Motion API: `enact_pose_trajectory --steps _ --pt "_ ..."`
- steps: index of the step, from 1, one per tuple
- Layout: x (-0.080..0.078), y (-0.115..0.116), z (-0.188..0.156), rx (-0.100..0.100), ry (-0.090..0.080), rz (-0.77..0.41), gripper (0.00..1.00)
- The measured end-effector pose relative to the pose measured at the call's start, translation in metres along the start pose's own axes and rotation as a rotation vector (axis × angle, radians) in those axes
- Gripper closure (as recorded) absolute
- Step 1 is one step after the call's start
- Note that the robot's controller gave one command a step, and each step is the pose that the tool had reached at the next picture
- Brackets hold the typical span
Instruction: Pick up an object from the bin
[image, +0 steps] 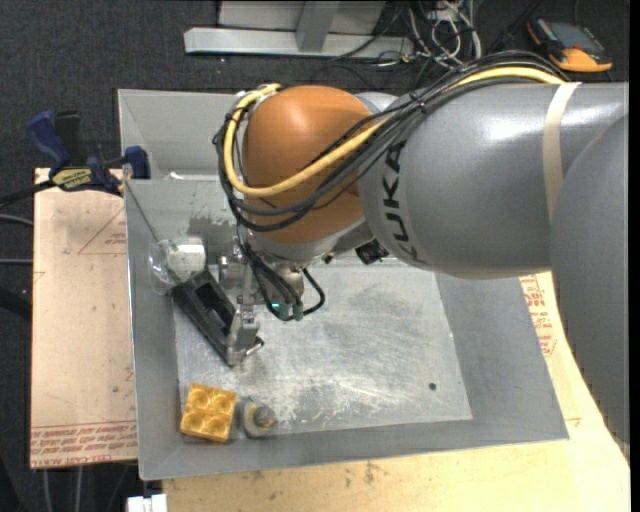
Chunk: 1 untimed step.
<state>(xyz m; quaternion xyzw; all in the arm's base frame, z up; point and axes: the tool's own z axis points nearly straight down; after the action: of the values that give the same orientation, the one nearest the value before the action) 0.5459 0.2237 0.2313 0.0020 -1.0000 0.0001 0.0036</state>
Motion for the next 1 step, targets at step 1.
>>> enact_pose_trajectory --steps 1 --pt "-0.0019 -0.0011 -0.0042 -0.001 -0.008 0.003 0.00"
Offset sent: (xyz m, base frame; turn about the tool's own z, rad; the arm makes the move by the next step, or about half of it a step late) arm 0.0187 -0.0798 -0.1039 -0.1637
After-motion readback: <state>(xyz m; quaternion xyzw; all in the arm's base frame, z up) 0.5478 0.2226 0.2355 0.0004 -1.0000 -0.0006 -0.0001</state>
